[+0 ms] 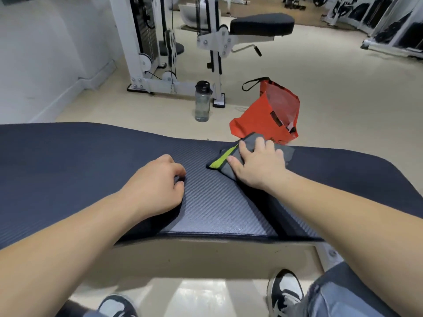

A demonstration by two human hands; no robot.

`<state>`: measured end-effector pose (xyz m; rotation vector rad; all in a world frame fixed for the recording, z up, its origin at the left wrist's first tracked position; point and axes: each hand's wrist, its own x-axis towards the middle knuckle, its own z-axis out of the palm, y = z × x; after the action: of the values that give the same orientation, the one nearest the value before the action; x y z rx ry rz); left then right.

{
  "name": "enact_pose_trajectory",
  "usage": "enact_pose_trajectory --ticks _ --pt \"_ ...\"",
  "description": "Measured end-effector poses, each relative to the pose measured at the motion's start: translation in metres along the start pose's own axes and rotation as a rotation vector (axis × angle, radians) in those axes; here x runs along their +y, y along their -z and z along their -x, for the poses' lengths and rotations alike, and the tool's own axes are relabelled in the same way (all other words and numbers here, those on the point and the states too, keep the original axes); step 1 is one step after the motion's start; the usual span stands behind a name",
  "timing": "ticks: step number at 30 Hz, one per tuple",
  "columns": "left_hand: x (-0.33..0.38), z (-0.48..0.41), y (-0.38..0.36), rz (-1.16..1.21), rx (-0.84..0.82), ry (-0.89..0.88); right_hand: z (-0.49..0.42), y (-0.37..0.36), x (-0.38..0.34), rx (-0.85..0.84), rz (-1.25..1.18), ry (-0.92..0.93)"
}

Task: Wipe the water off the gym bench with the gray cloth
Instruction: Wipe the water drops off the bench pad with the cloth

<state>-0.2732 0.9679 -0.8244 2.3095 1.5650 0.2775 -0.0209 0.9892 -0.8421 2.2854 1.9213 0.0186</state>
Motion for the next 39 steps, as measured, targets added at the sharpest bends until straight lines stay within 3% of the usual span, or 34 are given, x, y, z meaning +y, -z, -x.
enact_pose_trajectory --ticks 5,10,13,18,20,32,35,39 --pt "-0.009 0.003 0.018 -0.042 0.054 0.094 0.042 0.005 -0.078 0.093 0.043 0.452" --pt "-0.007 -0.008 0.021 -0.006 0.066 0.128 0.081 -0.01 -0.039 0.231 -0.014 0.694" --pt "0.009 -0.017 0.015 0.022 -0.006 0.086 0.084 -0.02 0.005 0.22 -0.011 0.65" --pt "0.02 -0.006 0.007 -0.003 -0.104 0.061 0.046 -0.012 0.052 0.101 0.077 0.211" --pt "0.012 0.008 0.005 -0.031 -0.1 0.088 0.044 -0.013 0.045 0.094 0.071 0.149" --pt "-0.014 0.065 0.003 -0.093 0.003 0.24 0.099 -0.002 -0.066 0.102 0.046 0.667" --pt "-0.018 0.052 0.004 -0.077 0.019 0.234 0.073 0.006 -0.049 0.073 0.011 0.592" --pt "-0.022 0.024 0.006 -0.042 0.01 0.18 0.015 0.002 -0.015 0.043 -0.029 0.264"
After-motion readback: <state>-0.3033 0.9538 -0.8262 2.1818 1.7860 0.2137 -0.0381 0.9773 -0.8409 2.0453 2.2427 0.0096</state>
